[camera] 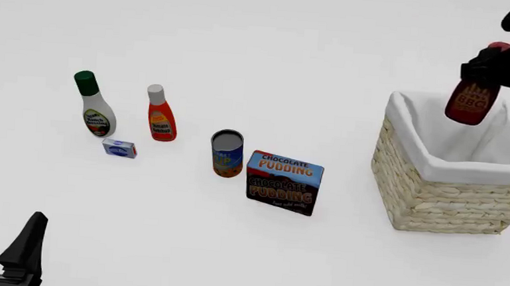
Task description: Pick the bbq sauce and place it in the basket.
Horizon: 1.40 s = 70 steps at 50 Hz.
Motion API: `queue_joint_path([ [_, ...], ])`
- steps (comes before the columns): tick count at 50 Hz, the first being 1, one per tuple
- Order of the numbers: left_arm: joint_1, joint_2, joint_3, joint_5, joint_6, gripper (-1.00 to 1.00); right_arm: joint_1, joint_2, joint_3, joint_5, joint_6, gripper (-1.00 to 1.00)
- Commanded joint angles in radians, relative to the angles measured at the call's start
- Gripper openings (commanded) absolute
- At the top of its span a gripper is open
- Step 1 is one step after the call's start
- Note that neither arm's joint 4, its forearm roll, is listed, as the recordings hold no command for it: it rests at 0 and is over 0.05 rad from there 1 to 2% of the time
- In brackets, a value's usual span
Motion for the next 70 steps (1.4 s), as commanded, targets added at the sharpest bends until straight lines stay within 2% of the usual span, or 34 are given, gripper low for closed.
queue_joint_path([
  [1,0.000,0.000,0.000,0.000,0.000,1.00,-0.014,0.001,0.054,-0.042,0.028,-1.00],
  [21,0.000,0.000,0.000,0.000,0.000,1.00,-0.028,0.025,0.161,-0.127,0.033,-1.00],
  [70,0.000,0.000,0.000,0.000,0.000,1.00,-0.079,0.145,0.255,-0.259,0.040,-1.00],
])
